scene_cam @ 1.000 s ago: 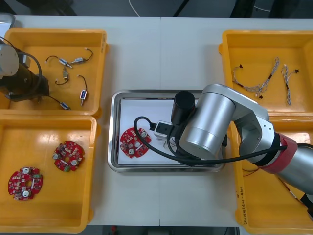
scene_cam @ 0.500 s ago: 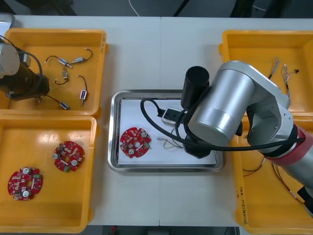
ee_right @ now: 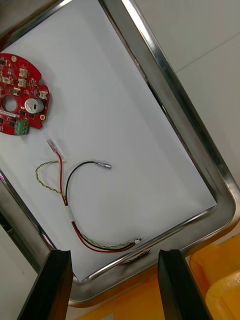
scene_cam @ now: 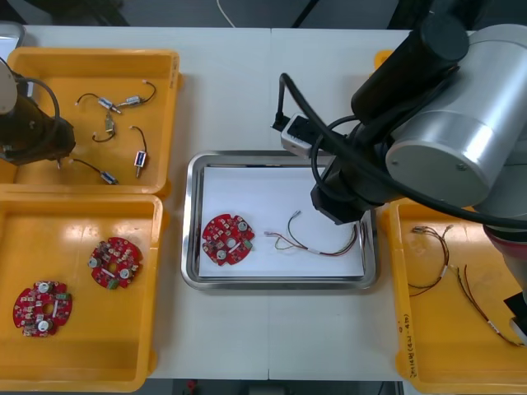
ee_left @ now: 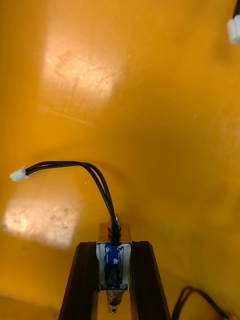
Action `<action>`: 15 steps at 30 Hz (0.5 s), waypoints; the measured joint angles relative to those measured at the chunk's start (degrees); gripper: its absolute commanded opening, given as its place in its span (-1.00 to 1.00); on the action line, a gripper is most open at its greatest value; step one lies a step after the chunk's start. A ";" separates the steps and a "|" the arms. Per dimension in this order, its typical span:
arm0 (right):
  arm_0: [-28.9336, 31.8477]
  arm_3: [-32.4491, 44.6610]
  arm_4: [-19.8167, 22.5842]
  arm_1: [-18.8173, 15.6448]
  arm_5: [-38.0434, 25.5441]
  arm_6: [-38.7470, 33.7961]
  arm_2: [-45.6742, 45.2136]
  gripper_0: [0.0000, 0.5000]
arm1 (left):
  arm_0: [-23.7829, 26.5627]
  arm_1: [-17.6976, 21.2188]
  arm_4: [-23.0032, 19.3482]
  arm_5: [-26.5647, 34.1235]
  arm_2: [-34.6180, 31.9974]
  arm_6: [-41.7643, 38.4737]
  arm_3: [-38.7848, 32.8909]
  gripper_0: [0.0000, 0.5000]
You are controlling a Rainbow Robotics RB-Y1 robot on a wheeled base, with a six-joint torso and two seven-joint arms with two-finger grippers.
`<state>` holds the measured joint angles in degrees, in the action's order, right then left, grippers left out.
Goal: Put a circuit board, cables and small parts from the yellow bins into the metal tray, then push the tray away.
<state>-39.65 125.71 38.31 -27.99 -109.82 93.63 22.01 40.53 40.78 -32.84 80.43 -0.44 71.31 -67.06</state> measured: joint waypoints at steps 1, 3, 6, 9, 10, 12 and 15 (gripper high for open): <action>0.00 0.22 0.67 -0.08 0.00 0.00 -0.97 0.74 | 0.00 0.00 0.09 1.37 -0.85 0.00 -1.00 -1.00; 0.01 0.41 2.25 -0.48 0.00 0.00 -2.90 0.73 | 0.00 0.01 0.25 4.46 -2.45 0.00 -3.14 -1.00; 0.02 0.44 4.86 -1.66 0.00 0.00 -6.23 0.74 | 0.00 0.04 0.44 9.41 -4.36 0.00 -6.77 -1.00; 0.18 0.48 5.47 -3.02 0.00 0.00 -9.08 0.84 | 0.00 0.04 0.54 13.07 -5.09 0.00 -9.78 -1.00; 0.24 0.49 5.47 -3.53 0.00 0.00 -9.81 0.92 | 0.00 0.05 0.59 14.56 -5.16 0.00 -10.96 -1.00; 0.40 0.50 5.34 -4.60 0.00 0.00 -11.10 1.00 | 0.00 0.05 0.71 17.30 -5.18 0.00 -13.59 -0.99; 0.52 0.57 4.31 -6.05 0.00 0.00 -12.28 1.00 | 0.00 0.05 0.70 21.60 -5.18 0.00 -17.81 -1.00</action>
<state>-39.13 126.28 42.62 -34.03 -109.82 93.63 9.73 40.53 40.83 -32.14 102.02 -5.62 71.31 -84.87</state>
